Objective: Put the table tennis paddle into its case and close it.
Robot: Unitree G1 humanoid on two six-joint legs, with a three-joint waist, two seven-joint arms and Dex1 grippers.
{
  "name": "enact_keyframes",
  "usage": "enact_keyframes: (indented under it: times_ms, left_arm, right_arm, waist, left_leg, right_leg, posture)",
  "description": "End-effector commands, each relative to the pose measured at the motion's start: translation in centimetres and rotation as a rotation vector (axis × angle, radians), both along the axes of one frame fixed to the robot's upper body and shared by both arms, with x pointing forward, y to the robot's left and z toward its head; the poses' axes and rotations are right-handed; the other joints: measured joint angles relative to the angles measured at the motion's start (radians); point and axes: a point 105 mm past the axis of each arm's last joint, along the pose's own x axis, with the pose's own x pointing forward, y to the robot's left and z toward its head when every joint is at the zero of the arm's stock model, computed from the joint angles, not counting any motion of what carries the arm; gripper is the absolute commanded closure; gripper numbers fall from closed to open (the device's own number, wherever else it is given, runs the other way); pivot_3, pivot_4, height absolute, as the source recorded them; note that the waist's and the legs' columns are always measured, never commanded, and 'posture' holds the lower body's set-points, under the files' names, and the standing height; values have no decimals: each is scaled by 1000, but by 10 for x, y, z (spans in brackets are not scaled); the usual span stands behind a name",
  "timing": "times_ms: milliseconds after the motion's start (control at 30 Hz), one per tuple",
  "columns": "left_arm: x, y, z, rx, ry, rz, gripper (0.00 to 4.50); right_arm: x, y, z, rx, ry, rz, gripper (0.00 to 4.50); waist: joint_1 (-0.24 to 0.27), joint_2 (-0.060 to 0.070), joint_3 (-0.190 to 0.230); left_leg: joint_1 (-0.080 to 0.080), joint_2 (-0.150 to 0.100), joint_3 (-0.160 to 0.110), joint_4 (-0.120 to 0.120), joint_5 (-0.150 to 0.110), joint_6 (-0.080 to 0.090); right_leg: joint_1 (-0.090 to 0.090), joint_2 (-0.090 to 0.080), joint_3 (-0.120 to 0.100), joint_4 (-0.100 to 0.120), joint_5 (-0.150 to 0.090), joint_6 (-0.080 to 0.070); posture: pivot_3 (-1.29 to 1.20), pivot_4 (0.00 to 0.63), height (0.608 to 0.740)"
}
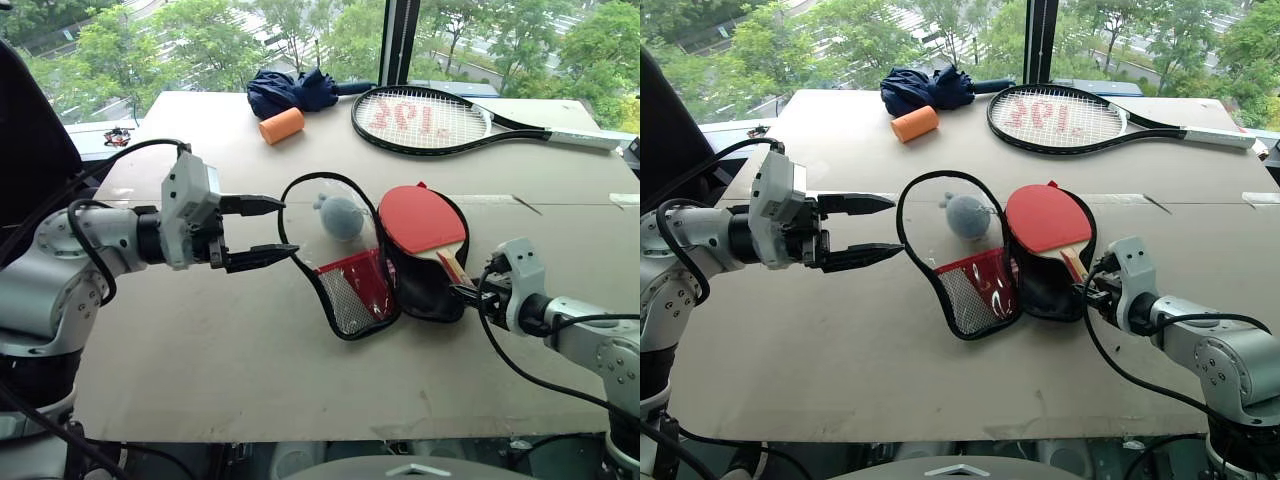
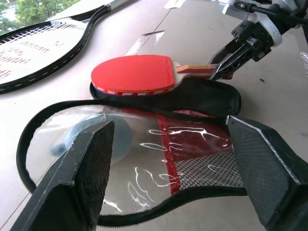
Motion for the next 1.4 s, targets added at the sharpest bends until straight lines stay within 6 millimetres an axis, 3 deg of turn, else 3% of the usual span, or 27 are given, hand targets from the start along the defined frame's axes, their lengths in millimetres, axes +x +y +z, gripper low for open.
enact_keyframes:
  times_ms: [33,400,933,1100,1333,1400]
  left_arm:
    - [-4,-2,9,13,-54,-12,709]
    - [-1,-3,8,16,-51,-25,709]
    - [-2,-1,8,27,-55,-23,709]
    - [-2,0,8,29,-53,-23,709]
    - [-2,0,6,28,-47,-26,709]
    - [-2,0,6,27,-46,-28,709]
  right_arm:
    - [-2,-9,10,-19,-39,-98,3450]
    - [-15,32,4,73,-11,-80,3450]
    - [-11,35,-16,38,59,-94,3450]
    - [-11,38,-12,63,33,-76,3450]
    - [-15,28,4,40,-25,5,101]
    - [-16,26,5,32,-29,12,101]
  waist:
    - [1,0,0]
    - [-8,4,3]
    - [-9,4,2]
    - [-9,4,2]
    - [-7,4,2]
    - [-8,3,2]
  left_leg:
    - [0,0,0,0,0,0]
    - [1,1,1,-1,0,0]
    - [0,0,2,-1,0,0]
    - [0,1,2,-1,0,0]
    - [0,0,2,-1,0,0]
    - [0,0,2,-1,0,0]
  right_leg:
    - [0,0,0,0,0,0]
    - [-1,1,1,1,0,0]
    - [-5,1,2,2,0,0]
    - [-5,1,2,2,0,0]
    - [-5,1,2,2,0,0]
    - [-5,1,2,2,0,0]
  posture:
    - [0,150,740]
    - [0,150,740]
    - [0,150,740]
    - [0,150,740]
    - [0,150,740]
    - [0,150,740]
